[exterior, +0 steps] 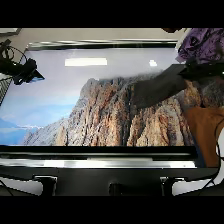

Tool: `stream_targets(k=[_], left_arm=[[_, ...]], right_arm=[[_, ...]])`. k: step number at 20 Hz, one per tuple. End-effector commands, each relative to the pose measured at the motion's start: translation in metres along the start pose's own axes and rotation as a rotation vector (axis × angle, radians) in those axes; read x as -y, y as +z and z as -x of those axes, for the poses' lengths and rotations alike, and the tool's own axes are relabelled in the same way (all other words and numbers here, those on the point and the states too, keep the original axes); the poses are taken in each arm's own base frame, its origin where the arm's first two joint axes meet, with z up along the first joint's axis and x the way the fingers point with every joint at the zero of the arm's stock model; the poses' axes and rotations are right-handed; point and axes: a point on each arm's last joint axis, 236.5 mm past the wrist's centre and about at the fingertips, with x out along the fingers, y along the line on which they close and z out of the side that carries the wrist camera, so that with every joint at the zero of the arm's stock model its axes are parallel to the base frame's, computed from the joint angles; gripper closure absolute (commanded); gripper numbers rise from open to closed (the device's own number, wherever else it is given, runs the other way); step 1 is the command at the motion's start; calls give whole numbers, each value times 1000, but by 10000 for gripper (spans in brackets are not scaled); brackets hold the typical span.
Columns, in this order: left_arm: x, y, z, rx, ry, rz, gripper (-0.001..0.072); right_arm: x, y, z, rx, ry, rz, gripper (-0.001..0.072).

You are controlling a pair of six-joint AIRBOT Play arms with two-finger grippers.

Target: Fold the clothes and pants, and hang the long-sleeved shirts on hangers.

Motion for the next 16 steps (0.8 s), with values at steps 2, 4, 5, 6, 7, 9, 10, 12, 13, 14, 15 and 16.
stream_targets(k=[2, 4, 5, 6, 7, 9, 10, 12, 13, 14, 15, 16], left_arm=[[3, -2, 0, -10, -11, 0, 688], [3, -5, 0, -23, -10, 0, 687], [2, -6, 0, -26, -9, 0, 688], [2, -7, 0, -29, -9, 0, 687], [2, -7, 0, -29, -9, 0, 688], [4, -7, 0, -30, -14, 0, 687], [5, -7, 0, -31, -19, 0, 688], [5, -8, 0, -33, -20, 0, 688], [5, -9, 0, -36, -19, 0, 687], [5, -10, 0, -42, -18, 0, 687], [4, -11, 0, -46, -17, -1, 688], [4, -12, 0, -51, -16, 0, 687]], right_arm=[[54, 41, 81, 196, -177, -139, 682], [78, 47, 108, 251, -235, -218, 682], [92, 48, 120, 275, -271, -263, 683], [104, 48, 132, 295, -305, -294, 683], [115, 48, 142, 309, -333, -321, 683], [135, 45, 161, 339, -397, -364, 683], [144, 43, 170, 351, -431, -388, 683], [156, 37, 184, 362, -491, -413, 683], [163, 32, 191, 356, -535, -418, 683], [168, 24, 194, 335, -567, -431, 683], [174, 16, 198, 313, -607, -444, 683], [182, 5, 203, 284, -655, -459, 683]])
